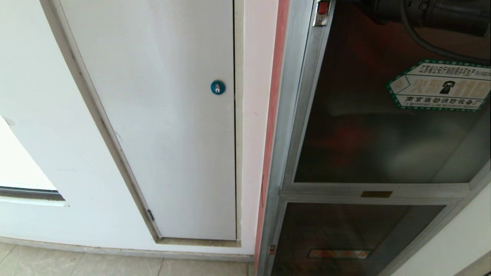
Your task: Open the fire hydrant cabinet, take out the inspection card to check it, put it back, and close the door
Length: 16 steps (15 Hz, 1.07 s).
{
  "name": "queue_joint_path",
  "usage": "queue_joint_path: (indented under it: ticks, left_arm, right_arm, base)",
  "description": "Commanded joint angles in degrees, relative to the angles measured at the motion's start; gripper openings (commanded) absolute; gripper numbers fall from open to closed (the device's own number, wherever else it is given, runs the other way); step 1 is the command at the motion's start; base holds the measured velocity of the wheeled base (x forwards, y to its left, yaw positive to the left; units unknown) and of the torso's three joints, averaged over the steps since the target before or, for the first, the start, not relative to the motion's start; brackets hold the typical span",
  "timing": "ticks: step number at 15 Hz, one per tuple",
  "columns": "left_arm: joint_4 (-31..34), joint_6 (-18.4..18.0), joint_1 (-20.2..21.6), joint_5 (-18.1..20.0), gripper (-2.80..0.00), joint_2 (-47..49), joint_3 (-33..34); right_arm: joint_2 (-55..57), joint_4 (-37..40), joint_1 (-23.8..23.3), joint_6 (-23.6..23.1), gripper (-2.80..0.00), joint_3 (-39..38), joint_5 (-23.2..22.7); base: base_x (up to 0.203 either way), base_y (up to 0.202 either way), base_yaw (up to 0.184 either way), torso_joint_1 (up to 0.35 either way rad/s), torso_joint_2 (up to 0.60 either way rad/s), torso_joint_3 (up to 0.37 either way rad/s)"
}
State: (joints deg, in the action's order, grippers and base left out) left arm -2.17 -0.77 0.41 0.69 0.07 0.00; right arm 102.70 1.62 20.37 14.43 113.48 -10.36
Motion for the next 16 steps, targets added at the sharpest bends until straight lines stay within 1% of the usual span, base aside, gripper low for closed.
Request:
queue_joint_path:
  ticks: [1, 16]
  left_arm:
    - [0.0, 0.0, 0.0, 0.0, -2.8, 0.0, 0.8]
    - [0.0, 0.0, 0.0, 0.0, -2.8, 0.0, 0.8]
  right_arm:
    - [0.7, 0.1, 0.0, 0.1, -2.8, 0.0, 0.0]
    - [2.2, 0.8, -0.7, 0.2, -2.8, -0.8, 0.3]
  base:
    - [0.0, 0.0, 0.0, 0.0, 0.0, 0.0]
    - [0.0, 0.0, 0.0, 0.0, 0.0, 0.0]
